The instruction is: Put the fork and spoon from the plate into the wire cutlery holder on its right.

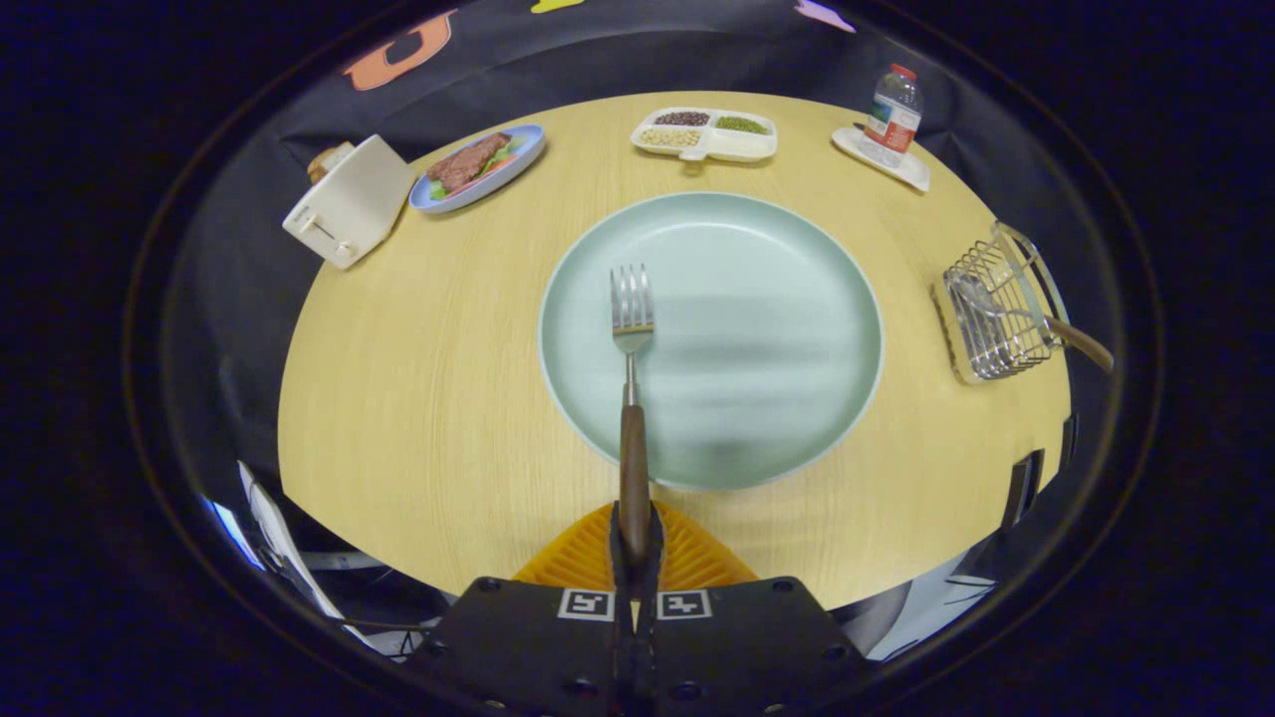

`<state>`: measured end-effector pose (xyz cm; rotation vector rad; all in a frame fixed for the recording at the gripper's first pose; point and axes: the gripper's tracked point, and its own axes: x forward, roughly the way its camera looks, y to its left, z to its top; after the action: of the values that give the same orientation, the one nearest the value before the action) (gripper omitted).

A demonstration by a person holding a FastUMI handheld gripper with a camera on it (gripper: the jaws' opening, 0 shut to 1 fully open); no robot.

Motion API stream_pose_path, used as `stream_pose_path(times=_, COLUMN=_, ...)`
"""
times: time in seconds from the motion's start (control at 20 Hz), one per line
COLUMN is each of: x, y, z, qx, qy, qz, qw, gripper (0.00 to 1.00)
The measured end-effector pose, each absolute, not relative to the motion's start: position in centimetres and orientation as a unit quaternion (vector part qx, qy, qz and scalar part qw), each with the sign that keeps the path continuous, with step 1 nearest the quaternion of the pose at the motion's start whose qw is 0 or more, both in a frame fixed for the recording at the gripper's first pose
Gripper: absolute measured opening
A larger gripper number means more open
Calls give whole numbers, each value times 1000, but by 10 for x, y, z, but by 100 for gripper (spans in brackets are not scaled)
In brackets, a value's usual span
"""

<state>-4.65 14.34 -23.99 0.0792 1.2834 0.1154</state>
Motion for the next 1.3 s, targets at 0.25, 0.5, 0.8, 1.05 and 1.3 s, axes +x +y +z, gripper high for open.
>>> stream_pose_path(times=0.25, x=-48, y=127, z=-218, qx=47, qy=591, qz=56, qw=803, gripper=1)
stream_pose_path(times=0.5, x=-49, y=95, z=-185, qx=51, qy=580, qz=58, qw=811, gripper=1)
stream_pose_path(times=0.8, x=-40, y=19, z=-136, qx=70, qy=556, qz=28, qw=828, gripper=1)
stream_pose_path(times=1.05, x=-36, y=-48, z=-107, qx=72, qy=547, qz=5, qw=834, gripper=1)
stream_pose_path(times=1.3, x=-43, y=-94, z=-108, qx=76, qy=561, qz=-21, qw=824, gripper=1)
